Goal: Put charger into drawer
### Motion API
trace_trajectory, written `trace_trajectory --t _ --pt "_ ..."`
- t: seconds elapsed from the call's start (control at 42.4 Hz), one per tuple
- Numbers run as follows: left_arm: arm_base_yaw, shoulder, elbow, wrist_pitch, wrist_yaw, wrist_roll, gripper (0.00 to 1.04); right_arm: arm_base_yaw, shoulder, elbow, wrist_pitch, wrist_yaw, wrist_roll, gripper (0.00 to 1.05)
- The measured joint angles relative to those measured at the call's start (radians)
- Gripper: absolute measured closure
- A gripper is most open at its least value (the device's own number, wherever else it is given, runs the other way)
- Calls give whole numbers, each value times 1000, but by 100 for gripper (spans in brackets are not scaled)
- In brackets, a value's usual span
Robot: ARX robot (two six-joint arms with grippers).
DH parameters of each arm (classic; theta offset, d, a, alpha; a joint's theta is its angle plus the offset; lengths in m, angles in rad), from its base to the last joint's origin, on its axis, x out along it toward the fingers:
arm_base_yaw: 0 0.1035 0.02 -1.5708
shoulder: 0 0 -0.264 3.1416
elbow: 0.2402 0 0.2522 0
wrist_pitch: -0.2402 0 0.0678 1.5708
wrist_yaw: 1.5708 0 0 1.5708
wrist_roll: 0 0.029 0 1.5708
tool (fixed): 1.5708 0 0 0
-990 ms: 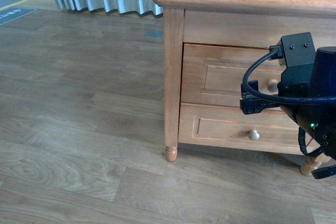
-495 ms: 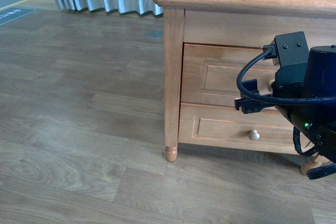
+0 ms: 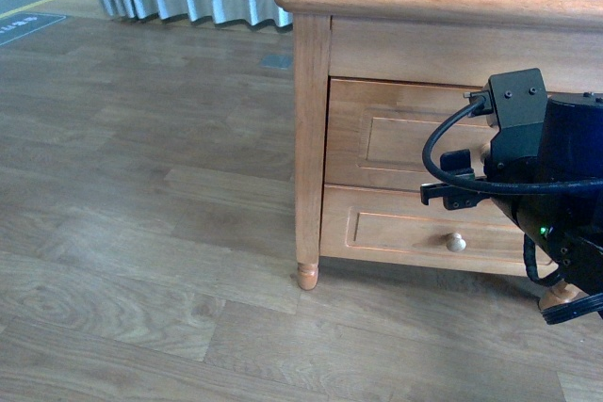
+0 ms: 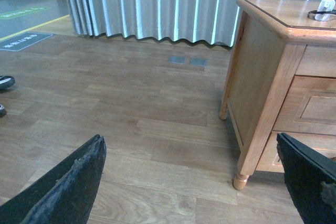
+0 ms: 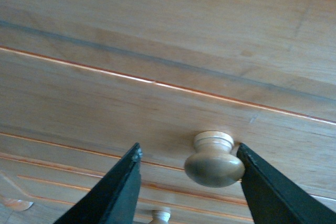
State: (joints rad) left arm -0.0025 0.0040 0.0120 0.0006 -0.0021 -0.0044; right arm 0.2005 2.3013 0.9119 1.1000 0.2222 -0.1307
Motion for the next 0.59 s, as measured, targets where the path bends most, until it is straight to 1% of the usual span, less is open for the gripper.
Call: trace_trajectory --t 0.024,0.094,0.118,0.165,0.236,0.589 --pt "0 0 0 0 0 0 6 0 0 0 0 5 0 55" --pt "0 0 0 0 0 0 6 -3 0 0 0 11 0 66" --pt "0 0 0 0 0 0 6 -4 0 0 0 12 0 67" --pt "0 0 0 0 0 0 6 -5 0 0 0 15 0 74" --pt "0 0 0 0 0 0 6 -5 0 0 0 16 -2 80" --pt "0 0 0 0 0 0 6 -5 0 -1 0 15 -2 81"
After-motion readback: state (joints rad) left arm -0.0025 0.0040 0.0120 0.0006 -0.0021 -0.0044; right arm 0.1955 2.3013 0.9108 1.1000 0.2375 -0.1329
